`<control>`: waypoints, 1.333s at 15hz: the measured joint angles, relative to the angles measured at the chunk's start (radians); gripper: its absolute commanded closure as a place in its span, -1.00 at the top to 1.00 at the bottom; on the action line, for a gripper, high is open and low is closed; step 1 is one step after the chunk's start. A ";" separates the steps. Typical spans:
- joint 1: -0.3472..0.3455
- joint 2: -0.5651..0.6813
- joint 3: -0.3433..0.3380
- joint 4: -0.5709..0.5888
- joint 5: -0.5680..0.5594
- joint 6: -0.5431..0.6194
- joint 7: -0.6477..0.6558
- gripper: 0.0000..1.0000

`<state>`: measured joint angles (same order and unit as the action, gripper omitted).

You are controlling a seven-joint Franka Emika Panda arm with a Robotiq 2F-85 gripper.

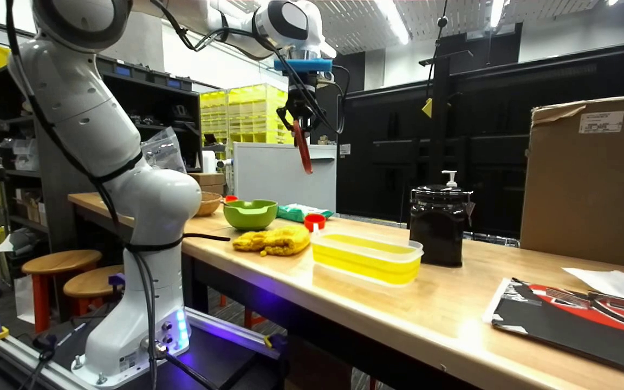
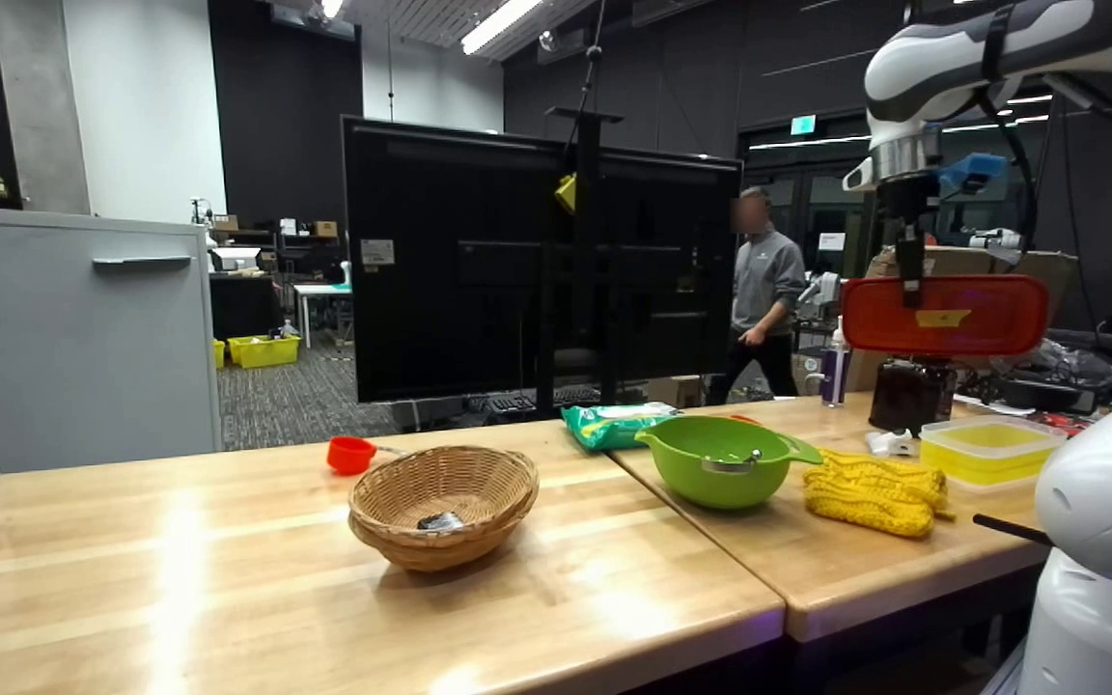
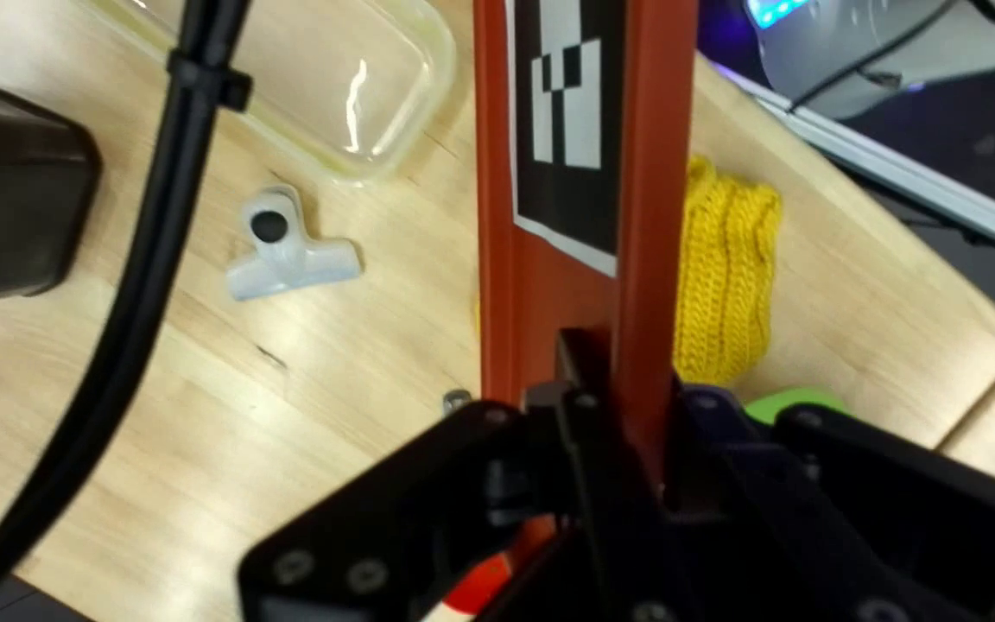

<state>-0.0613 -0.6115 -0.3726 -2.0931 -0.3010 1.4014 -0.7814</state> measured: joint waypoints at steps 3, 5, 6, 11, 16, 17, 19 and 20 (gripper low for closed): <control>-0.015 0.003 -0.093 0.032 -0.090 0.000 -0.209 -0.94; -0.019 0.018 -0.154 0.064 -0.135 0.008 -0.354 -0.94; -0.019 0.030 -0.182 0.082 -0.151 0.018 -0.428 -0.94; -0.019 0.122 -0.330 0.163 -0.195 0.128 -0.807 -0.94; -0.035 0.201 -0.439 0.206 -0.180 0.237 -1.127 -0.94; -0.043 0.207 -0.451 0.209 -0.169 0.252 -1.176 -0.94; -0.063 0.211 -0.460 0.210 -0.147 0.267 -1.246 -0.94; -0.074 0.211 -0.462 0.209 -0.134 0.268 -1.272 -0.94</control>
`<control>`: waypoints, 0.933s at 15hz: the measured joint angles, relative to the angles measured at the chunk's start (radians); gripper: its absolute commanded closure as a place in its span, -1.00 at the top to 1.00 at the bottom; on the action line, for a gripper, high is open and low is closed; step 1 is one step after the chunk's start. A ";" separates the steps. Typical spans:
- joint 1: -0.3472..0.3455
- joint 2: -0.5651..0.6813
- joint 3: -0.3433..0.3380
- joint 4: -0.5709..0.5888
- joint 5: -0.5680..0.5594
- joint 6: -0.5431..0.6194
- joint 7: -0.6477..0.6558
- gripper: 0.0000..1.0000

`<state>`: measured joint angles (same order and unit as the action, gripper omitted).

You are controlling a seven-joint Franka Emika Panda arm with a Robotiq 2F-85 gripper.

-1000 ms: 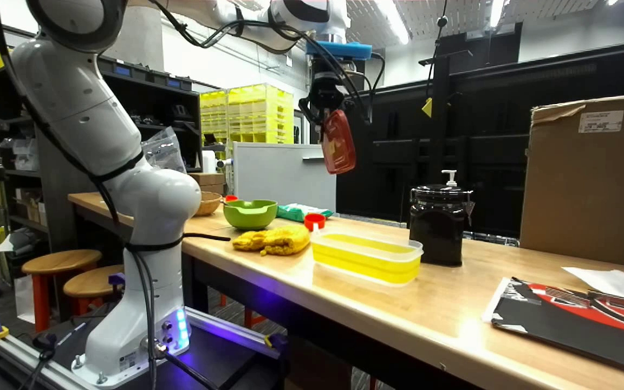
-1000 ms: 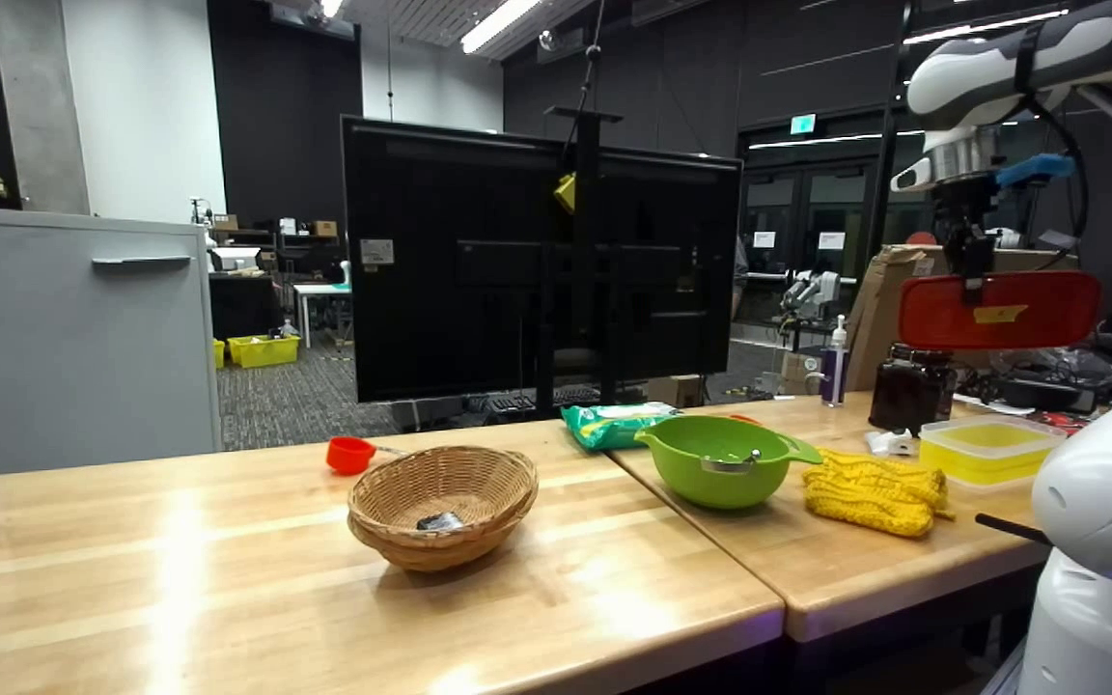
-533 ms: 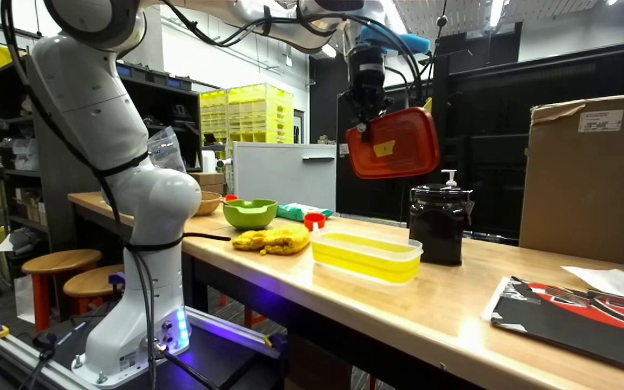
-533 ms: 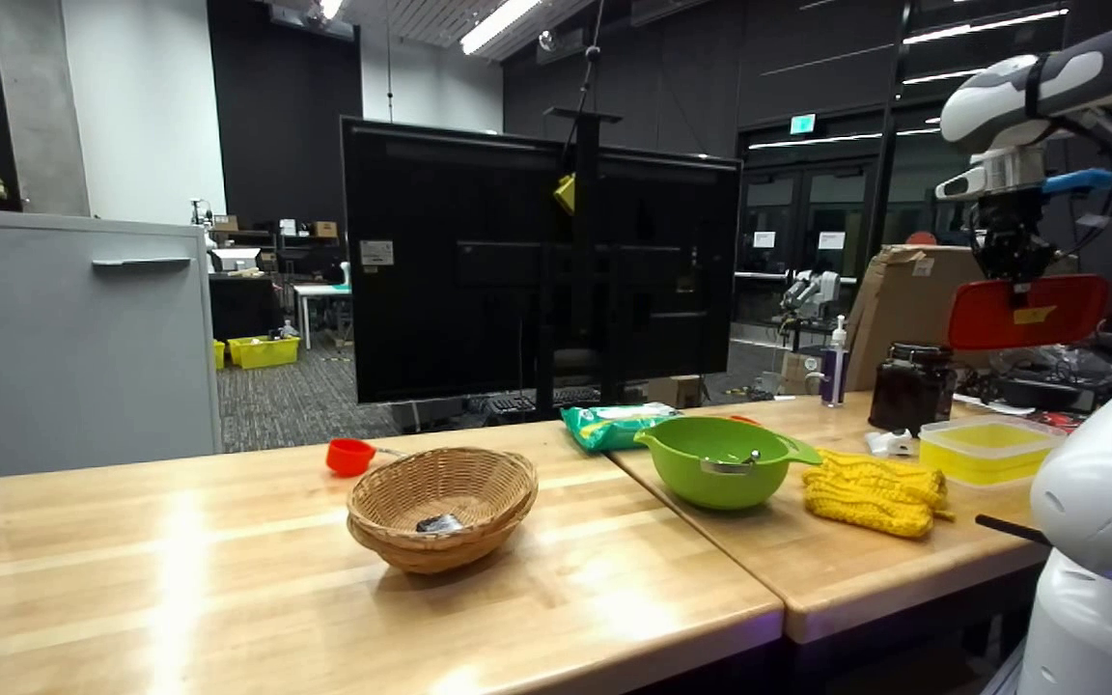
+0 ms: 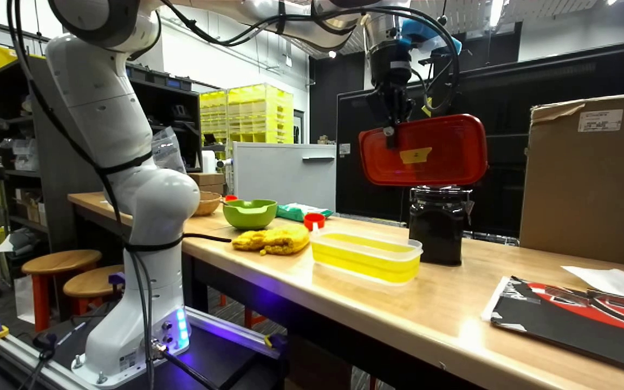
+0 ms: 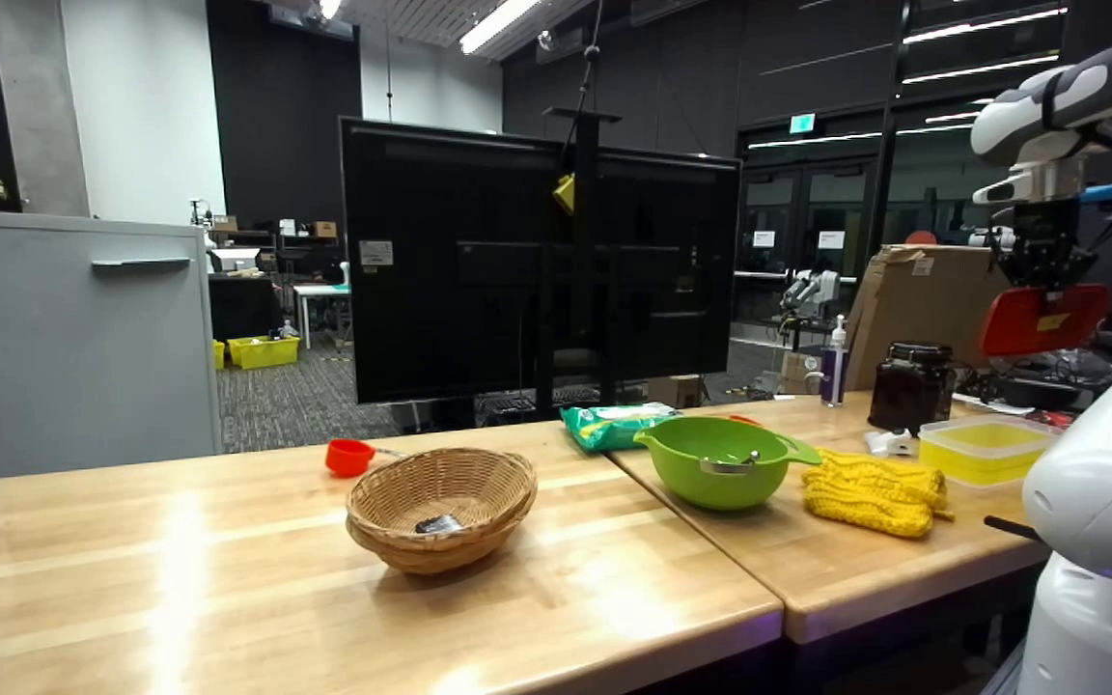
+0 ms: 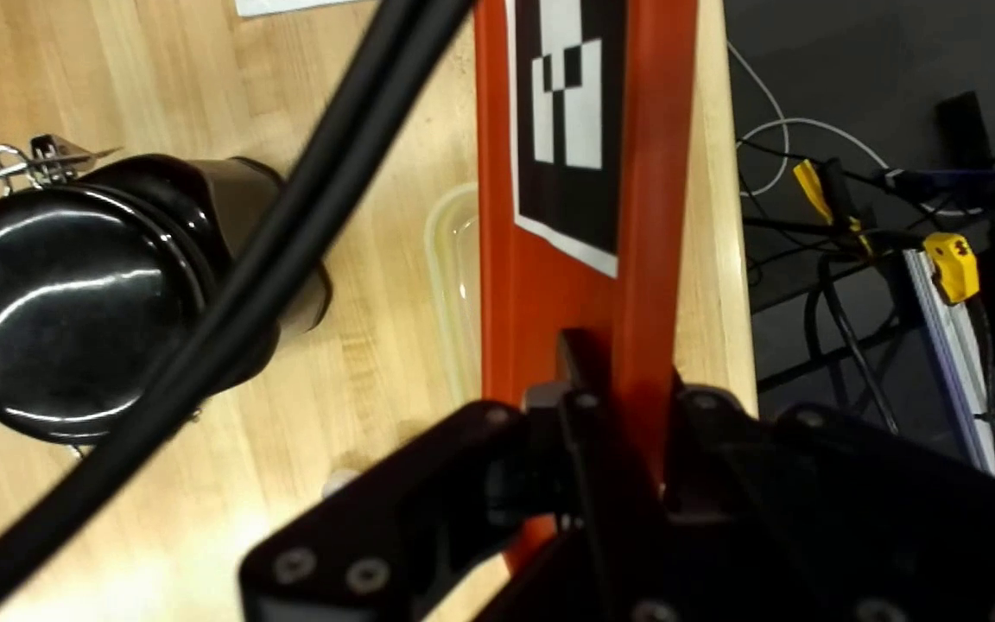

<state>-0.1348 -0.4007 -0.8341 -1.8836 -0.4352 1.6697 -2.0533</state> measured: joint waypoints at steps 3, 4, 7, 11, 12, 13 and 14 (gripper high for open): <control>-0.031 -0.002 0.003 -0.005 0.030 0.000 -0.044 -0.94; -0.041 -0.005 0.007 -0.010 0.036 0.000 -0.049 -0.94; -0.077 -0.021 0.035 -0.037 0.037 -0.012 -0.057 -0.94; -0.116 -0.029 0.083 -0.043 0.026 -0.111 -0.083 -0.94; -0.122 -0.029 0.094 -0.040 0.020 -0.139 -0.091 -0.94; -0.127 -0.029 0.104 -0.037 0.013 -0.166 -0.099 -0.94; -0.129 -0.029 0.114 -0.035 0.006 -0.195 -0.103 -0.94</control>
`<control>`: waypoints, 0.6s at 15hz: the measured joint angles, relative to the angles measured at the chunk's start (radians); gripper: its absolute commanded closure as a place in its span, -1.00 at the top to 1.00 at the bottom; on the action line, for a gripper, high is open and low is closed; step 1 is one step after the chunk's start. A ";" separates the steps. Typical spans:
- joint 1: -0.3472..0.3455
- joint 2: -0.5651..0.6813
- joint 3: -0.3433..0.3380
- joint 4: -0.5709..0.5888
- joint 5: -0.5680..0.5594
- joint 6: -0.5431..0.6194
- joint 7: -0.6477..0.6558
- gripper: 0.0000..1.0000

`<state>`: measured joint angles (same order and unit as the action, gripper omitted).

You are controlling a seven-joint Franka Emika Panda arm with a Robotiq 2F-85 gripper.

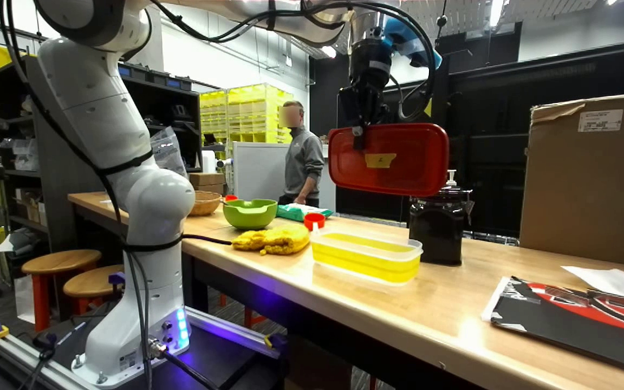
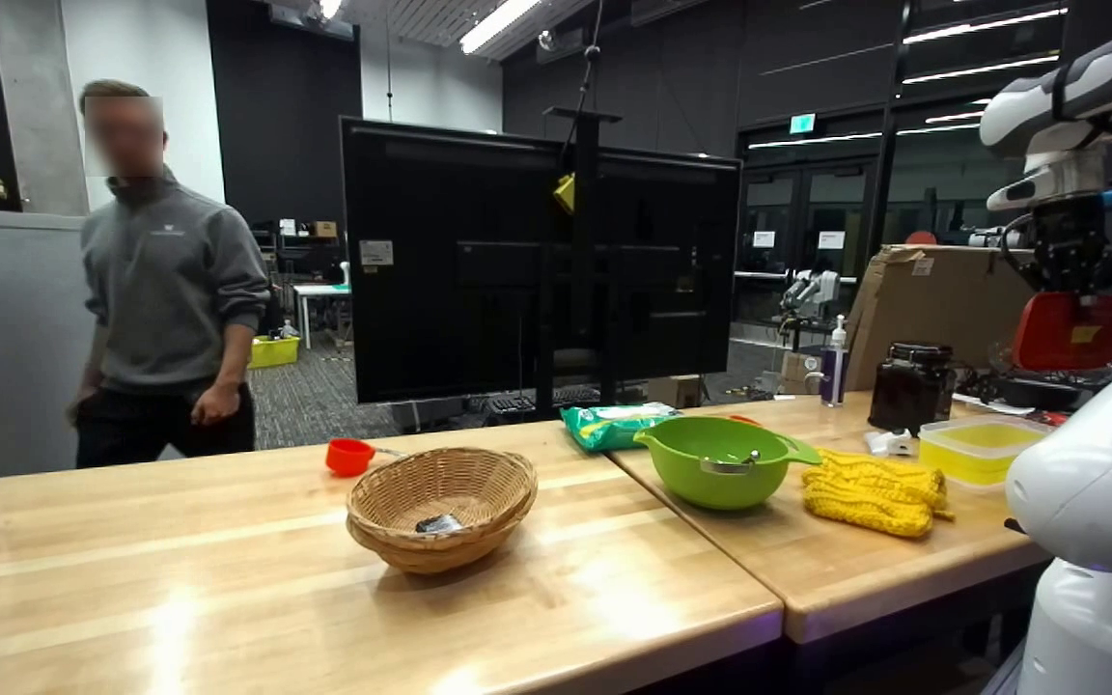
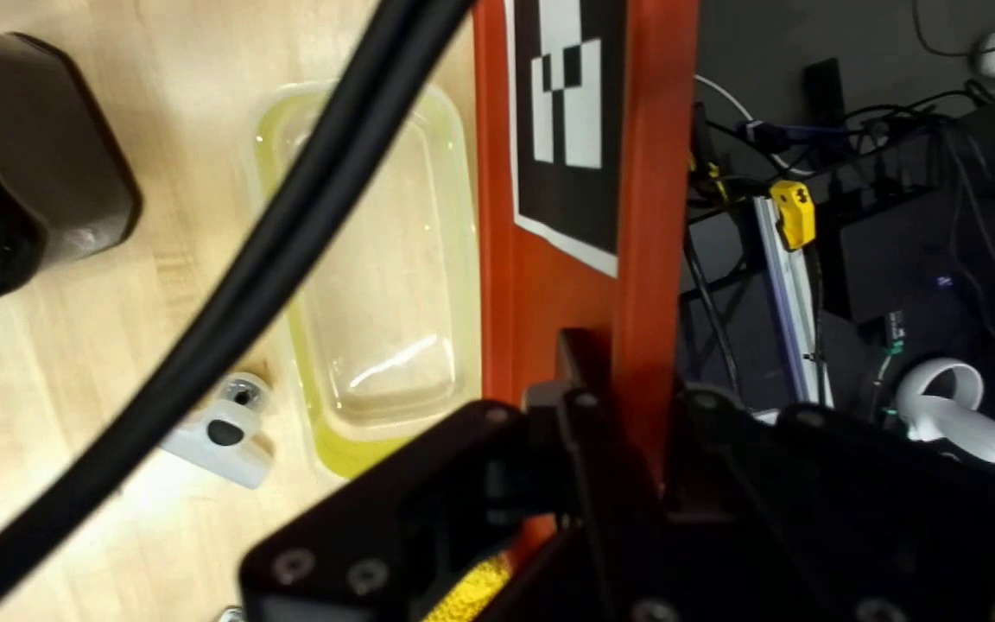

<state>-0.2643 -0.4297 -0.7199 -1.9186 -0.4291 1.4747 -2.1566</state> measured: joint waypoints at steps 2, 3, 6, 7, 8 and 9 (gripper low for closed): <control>0.000 0.001 0.019 0.004 -0.017 -0.056 -0.011 -0.94; 0.000 0.002 0.028 0.005 -0.027 -0.076 -0.015 -0.94; 0.002 0.011 0.059 0.004 -0.045 -0.119 -0.038 -0.94; 0.005 0.018 0.068 0.004 -0.045 -0.128 -0.047 -0.94; 0.008 0.028 0.077 0.004 -0.045 -0.131 -0.055 -0.94; 0.011 0.041 0.085 0.004 -0.045 -0.133 -0.059 -0.94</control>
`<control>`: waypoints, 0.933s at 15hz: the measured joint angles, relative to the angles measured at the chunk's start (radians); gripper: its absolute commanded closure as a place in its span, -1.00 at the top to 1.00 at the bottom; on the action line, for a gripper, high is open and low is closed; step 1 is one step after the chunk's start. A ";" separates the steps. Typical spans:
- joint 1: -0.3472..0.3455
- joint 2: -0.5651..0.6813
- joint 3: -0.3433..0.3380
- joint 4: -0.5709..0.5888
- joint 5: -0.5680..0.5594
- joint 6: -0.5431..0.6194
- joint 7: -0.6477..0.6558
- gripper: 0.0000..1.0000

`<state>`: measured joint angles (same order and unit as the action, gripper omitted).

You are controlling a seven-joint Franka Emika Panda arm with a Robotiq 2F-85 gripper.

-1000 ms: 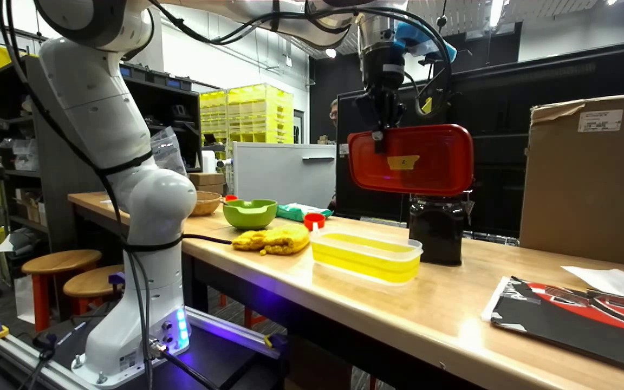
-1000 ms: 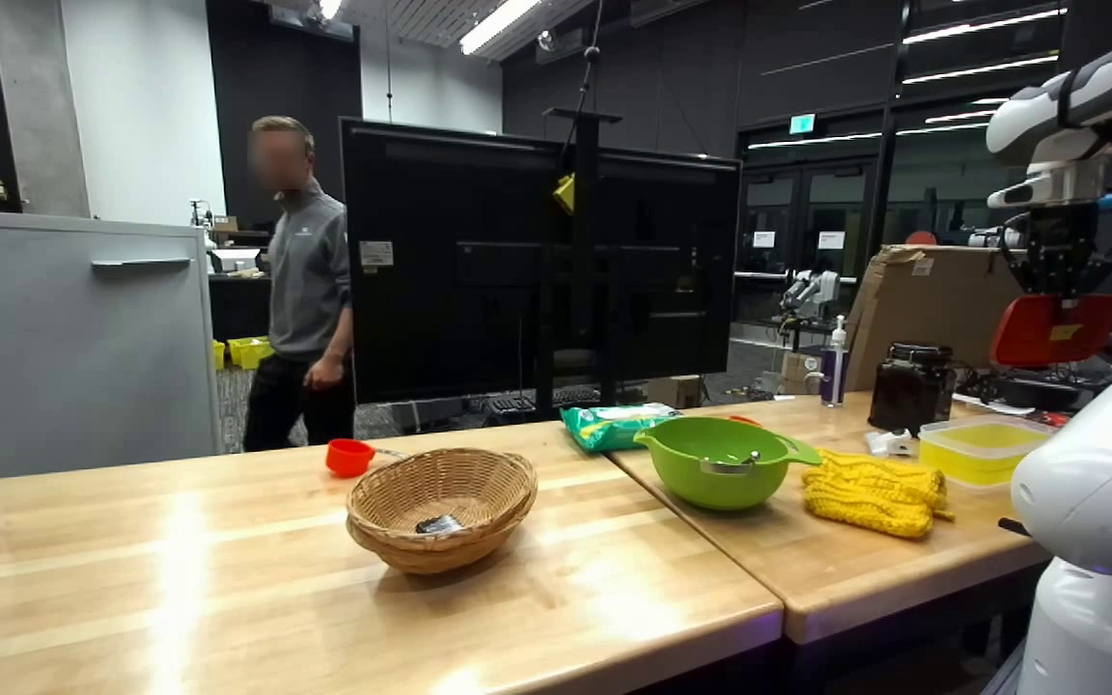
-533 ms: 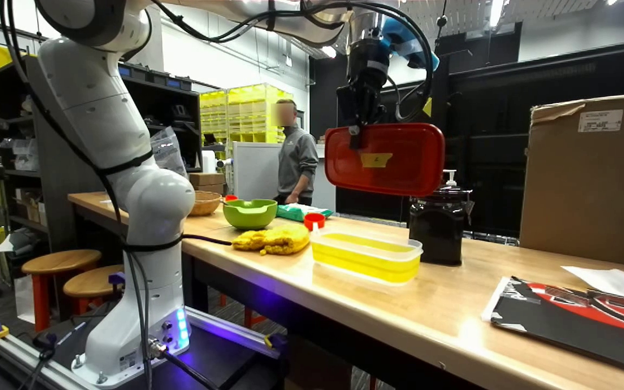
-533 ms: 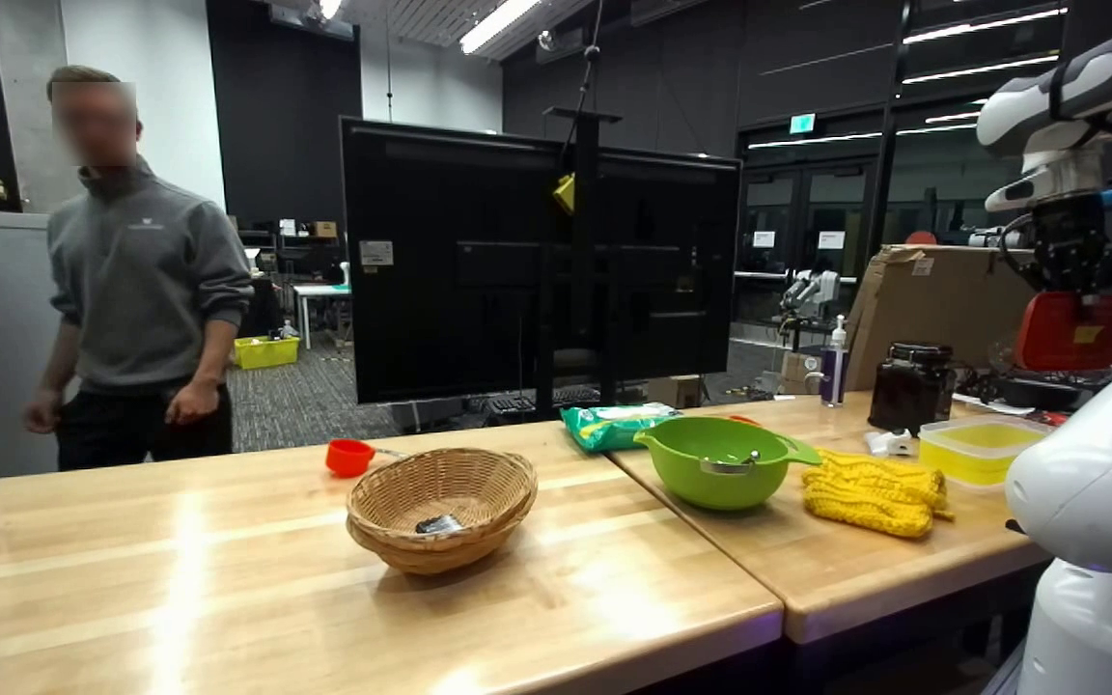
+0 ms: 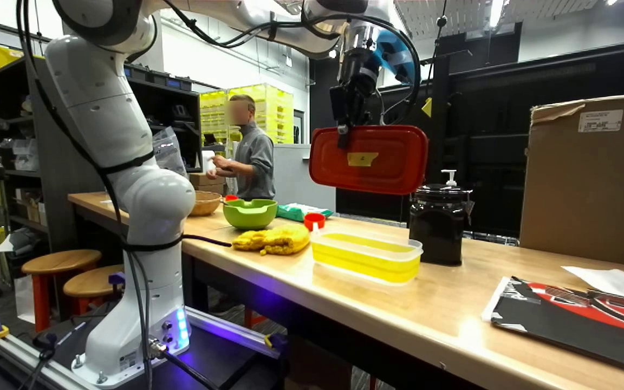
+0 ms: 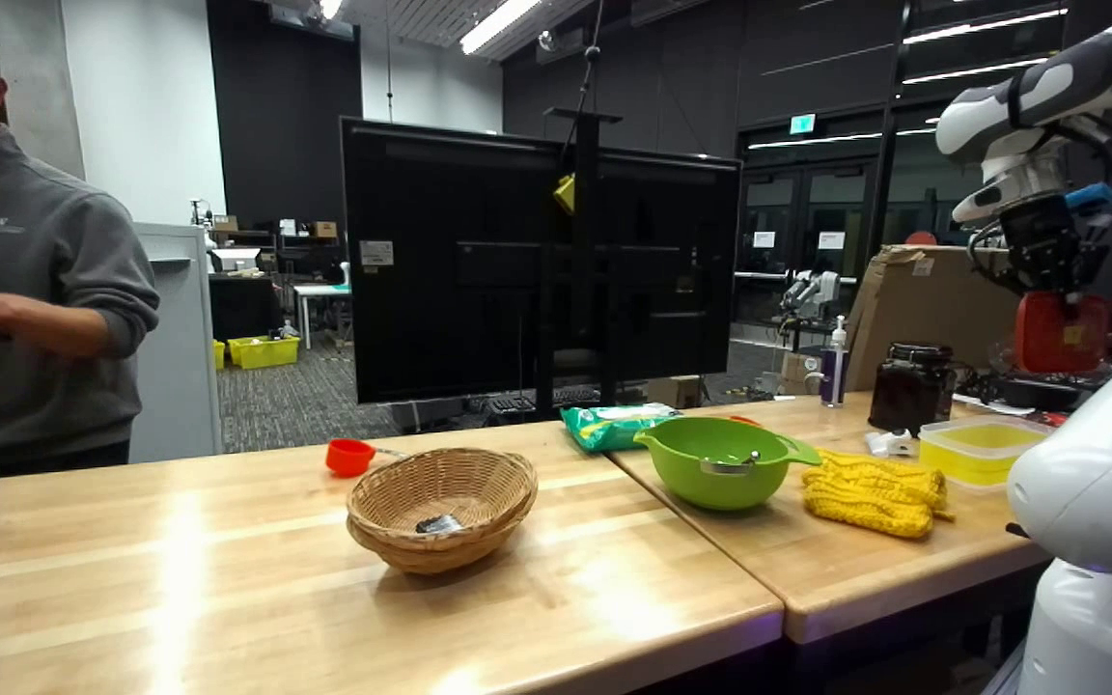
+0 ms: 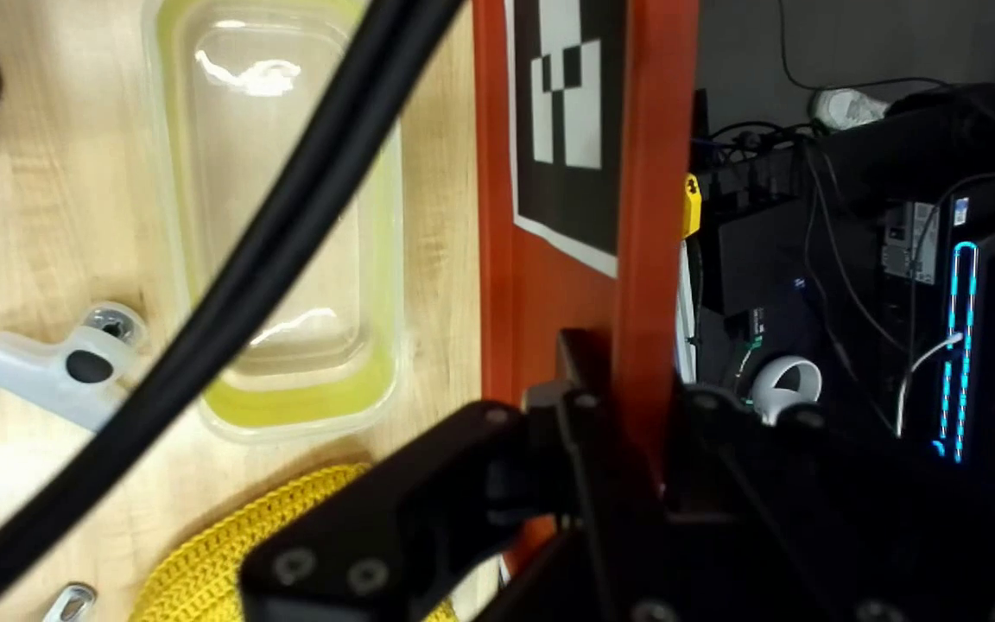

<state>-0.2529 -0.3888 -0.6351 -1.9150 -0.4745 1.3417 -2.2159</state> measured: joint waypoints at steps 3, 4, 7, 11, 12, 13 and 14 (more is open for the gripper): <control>0.010 0.053 0.019 0.000 0.001 -0.001 -0.022 -0.94; 0.012 0.075 0.024 0.000 0.002 -0.001 -0.033 -0.94; 0.011 0.146 0.039 0.003 0.002 -0.003 -0.059 -0.94; 0.001 0.231 0.064 0.020 0.001 -0.025 -0.086 -0.94; -0.004 0.249 0.072 0.027 -0.001 -0.037 -0.088 -0.94; -0.010 0.266 0.081 0.036 -0.003 -0.050 -0.089 -0.94; -0.017 0.280 0.089 0.044 -0.010 -0.065 -0.089 -0.94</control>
<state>-0.2697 -0.1086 -0.5459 -1.8708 -0.4841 1.2769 -2.3052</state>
